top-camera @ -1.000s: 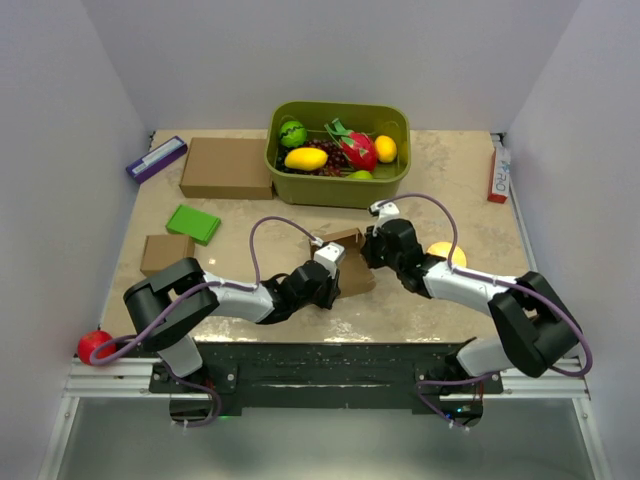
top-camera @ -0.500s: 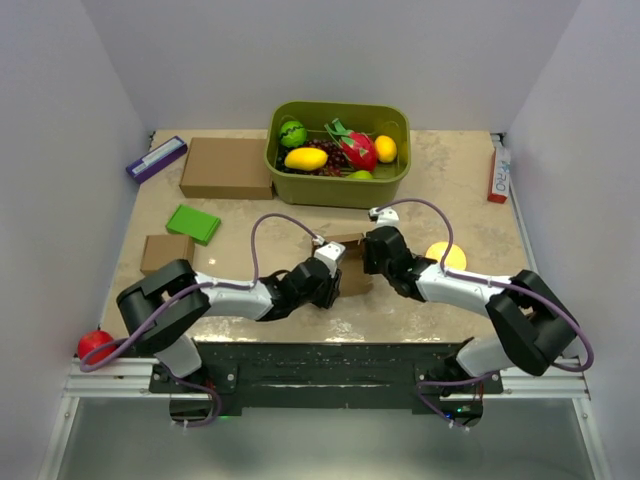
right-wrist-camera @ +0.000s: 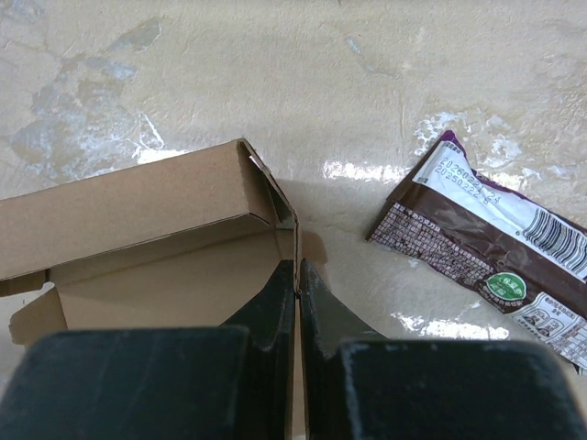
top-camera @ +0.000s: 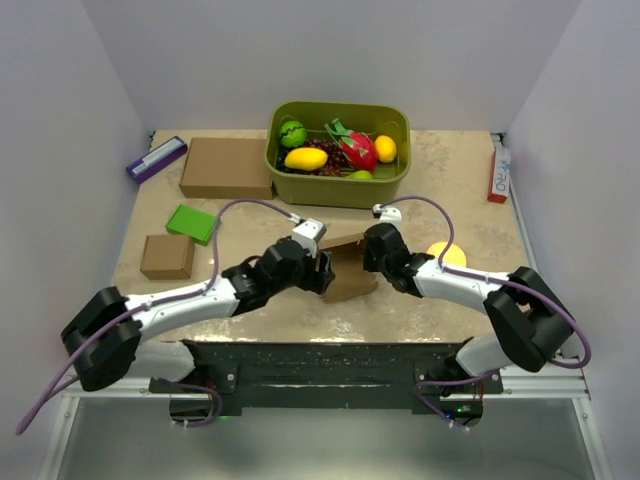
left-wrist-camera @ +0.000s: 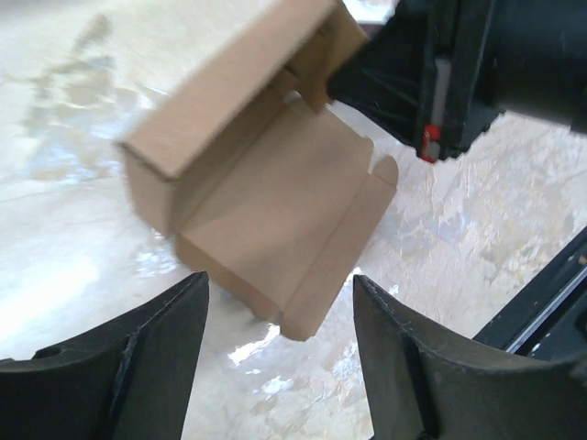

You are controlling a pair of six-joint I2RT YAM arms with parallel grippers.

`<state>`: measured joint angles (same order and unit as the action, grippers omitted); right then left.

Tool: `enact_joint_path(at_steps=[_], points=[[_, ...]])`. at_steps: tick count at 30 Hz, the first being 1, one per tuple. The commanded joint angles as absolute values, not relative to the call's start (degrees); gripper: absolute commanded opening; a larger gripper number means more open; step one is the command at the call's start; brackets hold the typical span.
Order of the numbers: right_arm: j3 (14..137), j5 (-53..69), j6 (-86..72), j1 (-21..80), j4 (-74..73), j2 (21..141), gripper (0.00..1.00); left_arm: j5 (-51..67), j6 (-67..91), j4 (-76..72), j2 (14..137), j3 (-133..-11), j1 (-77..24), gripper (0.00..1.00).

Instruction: Fold the paper box

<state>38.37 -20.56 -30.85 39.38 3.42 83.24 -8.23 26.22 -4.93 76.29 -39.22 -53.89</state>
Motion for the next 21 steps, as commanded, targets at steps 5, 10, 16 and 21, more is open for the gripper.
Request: enact_joint_path(at_steps=[5, 10, 16, 21], points=[[39.9, -22.1, -33.0, 39.6, -1.8, 84.4, 0.0, -5.3, 30.1, 3.7, 63.7, -42.4, -42.8, 0.76], [40.0, -22.1, -33.3, 40.0, -2.0, 84.3, 0.0, -2.3, 31.1, 2.2, 66.2, -42.9, -38.9, 0.77], [39.8, -22.4, -33.7, 40.2, -2.4, 83.8, 0.0, 3.2, 33.3, -5.2, 71.5, -43.5, -35.8, 0.73], [39.6, -22.6, -34.2, 40.4, -2.5, 83.6, 0.0, 5.9, 35.0, -9.6, 76.3, -44.6, -34.2, 0.72]])
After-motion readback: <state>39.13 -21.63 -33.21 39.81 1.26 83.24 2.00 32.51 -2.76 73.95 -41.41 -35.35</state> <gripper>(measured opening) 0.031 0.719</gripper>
